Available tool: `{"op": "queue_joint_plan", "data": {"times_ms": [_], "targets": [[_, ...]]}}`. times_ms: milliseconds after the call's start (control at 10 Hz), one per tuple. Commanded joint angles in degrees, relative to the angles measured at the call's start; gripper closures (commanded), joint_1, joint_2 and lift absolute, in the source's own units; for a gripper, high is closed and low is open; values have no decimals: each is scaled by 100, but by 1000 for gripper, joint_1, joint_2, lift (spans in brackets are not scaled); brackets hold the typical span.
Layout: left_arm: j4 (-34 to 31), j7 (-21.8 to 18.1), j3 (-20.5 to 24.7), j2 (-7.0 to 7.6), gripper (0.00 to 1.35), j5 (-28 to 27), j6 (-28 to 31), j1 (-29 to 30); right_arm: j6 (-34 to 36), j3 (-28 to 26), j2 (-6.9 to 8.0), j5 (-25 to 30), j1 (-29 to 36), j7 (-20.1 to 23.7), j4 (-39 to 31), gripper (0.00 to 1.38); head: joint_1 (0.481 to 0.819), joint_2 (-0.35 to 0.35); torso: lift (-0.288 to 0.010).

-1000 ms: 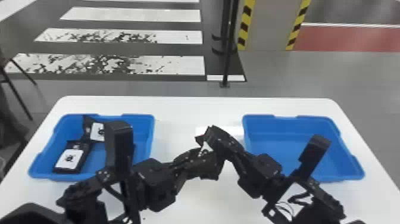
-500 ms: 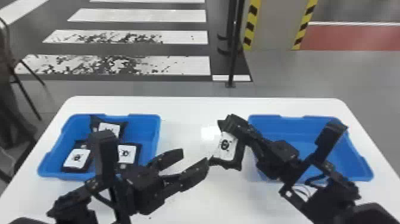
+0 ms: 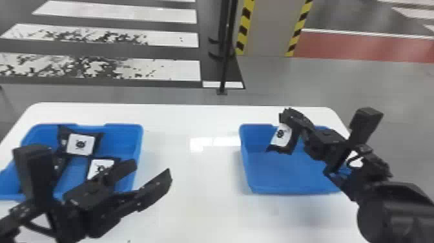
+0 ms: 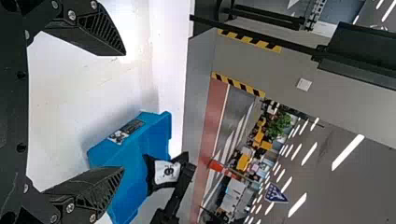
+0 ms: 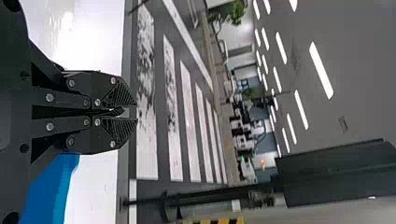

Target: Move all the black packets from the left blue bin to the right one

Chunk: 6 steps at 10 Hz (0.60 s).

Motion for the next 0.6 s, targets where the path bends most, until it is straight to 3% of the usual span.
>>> {"op": "queue_joint_plan", "data": {"times_ms": [0,200,300,500], "targets": [[-50,4,143,-32,173,-39,-28,74,0,-514,68,425,-23,-18,212,1139,695,-174,-140],[-64,4,303,-76,179,-188,-113,60,-155,-697,183,676,244,-212,71,344,695,-248,-140],[-64,4,360,-76,208,-233,-113,45,-267,-697,270,767,539,-343,-281,70,695,-254,-140],[-64,4,474,-94,225,-348,-99,17,-928,-342,481,916,1538,-660,-1518,139,695,-240,-140]]}}
